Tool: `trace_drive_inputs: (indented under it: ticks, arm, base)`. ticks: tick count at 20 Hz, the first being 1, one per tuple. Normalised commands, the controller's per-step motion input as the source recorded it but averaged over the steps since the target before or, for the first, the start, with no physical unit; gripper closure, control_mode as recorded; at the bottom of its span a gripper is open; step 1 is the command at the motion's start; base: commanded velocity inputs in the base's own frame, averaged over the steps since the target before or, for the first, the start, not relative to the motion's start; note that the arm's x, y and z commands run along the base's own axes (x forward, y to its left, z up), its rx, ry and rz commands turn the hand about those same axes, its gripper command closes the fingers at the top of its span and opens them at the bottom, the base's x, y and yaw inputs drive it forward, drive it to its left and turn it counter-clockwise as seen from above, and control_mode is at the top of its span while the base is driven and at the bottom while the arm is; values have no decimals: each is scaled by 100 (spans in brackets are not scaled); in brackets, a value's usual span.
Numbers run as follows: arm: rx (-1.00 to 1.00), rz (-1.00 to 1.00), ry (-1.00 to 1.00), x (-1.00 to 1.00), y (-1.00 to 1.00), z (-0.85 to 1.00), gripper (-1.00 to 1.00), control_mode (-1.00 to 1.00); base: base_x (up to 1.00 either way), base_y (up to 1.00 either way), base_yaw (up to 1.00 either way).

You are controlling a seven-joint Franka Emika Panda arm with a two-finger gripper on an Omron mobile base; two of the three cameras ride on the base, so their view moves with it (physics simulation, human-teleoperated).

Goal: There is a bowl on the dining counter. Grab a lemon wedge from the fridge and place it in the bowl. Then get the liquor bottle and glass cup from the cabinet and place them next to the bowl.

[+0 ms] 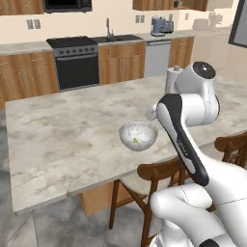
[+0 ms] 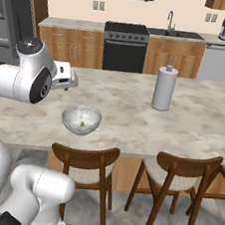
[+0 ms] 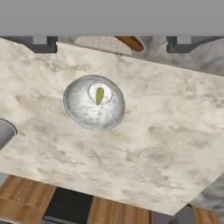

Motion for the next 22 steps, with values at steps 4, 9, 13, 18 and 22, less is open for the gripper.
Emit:
trace_drive_inputs:
  ticks: [4, 9, 13, 18, 22]
  arm:
    - [0, -14, 0, -100, 0, 79, -100, -100]
    - [0, -16, 3, -100, -8, 26, -100, -100]
    - [0, -20, 7, -100, -15, 0, -100, -100]
    - [0, -19, 13, -77, -11, 0, -100, -100]
    - [0, -8, 9, -8, -5, 0, -100, -100]
  base:
    - [0, 0, 0]
    - [0, 0, 0]
    - [0, 0, 0]
    - [0, 0, 0]
    - [0, 0, 0]
